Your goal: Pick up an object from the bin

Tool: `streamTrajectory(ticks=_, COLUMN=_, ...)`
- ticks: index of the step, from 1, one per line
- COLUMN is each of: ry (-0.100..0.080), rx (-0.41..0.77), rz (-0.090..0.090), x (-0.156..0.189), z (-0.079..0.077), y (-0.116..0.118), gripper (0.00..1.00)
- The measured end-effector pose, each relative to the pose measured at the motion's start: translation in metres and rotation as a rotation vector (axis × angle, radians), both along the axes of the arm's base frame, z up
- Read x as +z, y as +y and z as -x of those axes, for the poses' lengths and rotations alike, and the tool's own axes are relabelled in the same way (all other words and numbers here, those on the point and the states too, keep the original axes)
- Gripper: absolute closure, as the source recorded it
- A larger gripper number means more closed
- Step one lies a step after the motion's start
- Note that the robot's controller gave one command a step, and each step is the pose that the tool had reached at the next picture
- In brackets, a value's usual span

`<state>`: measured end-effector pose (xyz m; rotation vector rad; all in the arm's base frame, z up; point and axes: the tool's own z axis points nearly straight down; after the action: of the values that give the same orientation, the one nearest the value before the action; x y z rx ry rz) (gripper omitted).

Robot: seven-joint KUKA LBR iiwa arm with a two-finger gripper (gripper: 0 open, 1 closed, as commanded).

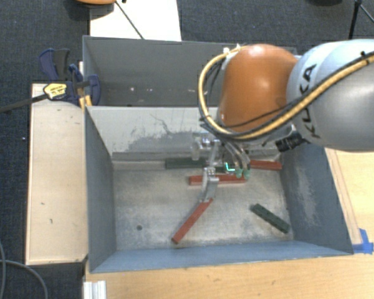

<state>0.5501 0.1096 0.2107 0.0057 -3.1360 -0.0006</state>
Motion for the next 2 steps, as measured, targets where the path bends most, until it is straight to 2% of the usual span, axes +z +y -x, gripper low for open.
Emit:
streamTrajectory(ticks=1, ry=-0.008, rx=-0.003, rz=-0.001, x=0.004, z=-0.002, y=-0.001, gripper=0.00)
streamTrajectory(ticks=2, ry=-0.013, rx=0.083, rz=-0.001, x=-0.031, z=0.002, y=0.000, gripper=0.00)
